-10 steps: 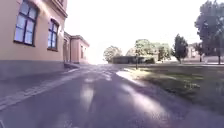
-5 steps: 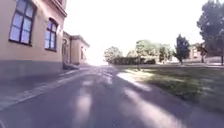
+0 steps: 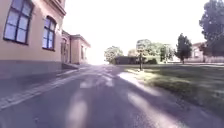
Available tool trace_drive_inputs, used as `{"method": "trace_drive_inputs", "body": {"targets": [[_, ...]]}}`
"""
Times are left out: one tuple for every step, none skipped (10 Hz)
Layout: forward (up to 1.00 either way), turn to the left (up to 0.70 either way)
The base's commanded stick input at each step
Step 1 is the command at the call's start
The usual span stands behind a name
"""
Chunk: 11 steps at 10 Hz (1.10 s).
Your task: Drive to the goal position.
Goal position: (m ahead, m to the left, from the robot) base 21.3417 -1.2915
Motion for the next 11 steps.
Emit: {"method": "trace_drive_inputs", "body": {"targets": [[0.70,0.00],[0.70,0.00],[0.70,0.00],[0.70,0.00],[0.70,0.00],[0.70,-0.13],[0.70,-0.14],[0.70,-0.07],[0.70,0.00],[0.70,0.00],[0.70,0.00]]}}
